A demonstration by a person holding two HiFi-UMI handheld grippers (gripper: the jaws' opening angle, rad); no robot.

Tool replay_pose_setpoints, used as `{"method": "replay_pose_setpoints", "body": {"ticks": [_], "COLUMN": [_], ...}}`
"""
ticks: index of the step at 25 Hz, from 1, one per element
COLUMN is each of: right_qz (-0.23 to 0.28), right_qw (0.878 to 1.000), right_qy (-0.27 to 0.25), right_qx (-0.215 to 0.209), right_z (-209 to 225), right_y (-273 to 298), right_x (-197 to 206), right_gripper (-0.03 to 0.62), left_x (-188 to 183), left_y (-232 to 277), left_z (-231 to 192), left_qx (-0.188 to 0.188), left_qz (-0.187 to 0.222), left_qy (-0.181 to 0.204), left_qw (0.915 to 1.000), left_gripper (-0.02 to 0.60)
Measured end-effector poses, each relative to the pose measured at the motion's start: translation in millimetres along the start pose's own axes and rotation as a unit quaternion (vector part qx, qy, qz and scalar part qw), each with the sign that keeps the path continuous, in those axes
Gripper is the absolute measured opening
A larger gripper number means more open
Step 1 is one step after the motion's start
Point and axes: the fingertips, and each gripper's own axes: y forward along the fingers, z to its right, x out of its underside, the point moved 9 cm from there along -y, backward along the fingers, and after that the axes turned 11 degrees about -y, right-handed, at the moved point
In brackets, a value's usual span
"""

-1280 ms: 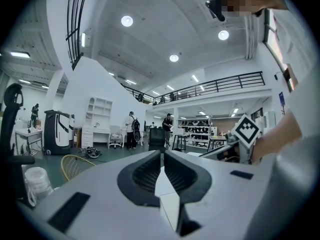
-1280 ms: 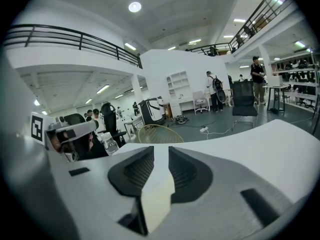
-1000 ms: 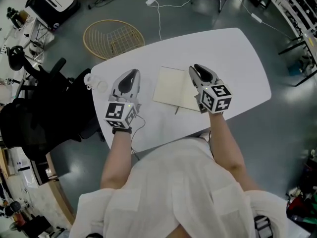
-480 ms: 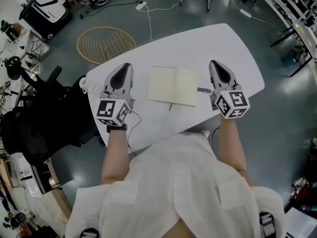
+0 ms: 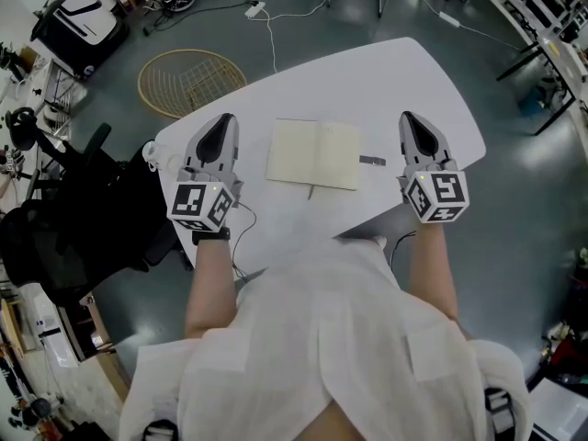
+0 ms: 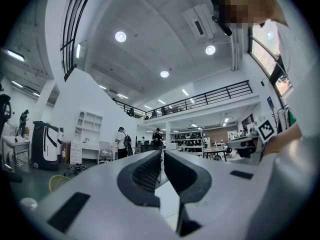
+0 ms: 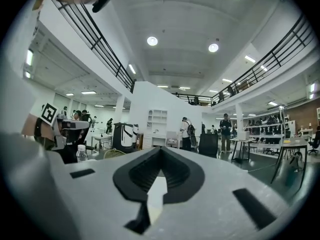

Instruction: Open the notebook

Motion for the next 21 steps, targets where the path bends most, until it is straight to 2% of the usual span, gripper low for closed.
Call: {"method": "replay_pose_setpoints", "body": {"ticks": [21], "right_qz": [0.003], "right_qw": [1.0], "right_qy": [-0.015], "right_qx": [-0.011], "right_z": [-3.1], "right_y": [-1.8], "right_x": [-7.8], "right_gripper": [0.002], "left_x": [2.5], "left_y": [-1.0], "left_z": [1.5], "left_qx": [-0.004], "left_qz": [-0.003], "left_qy": [-0.002], "left_qw": [1.0], "left_gripper": [0.021]}}
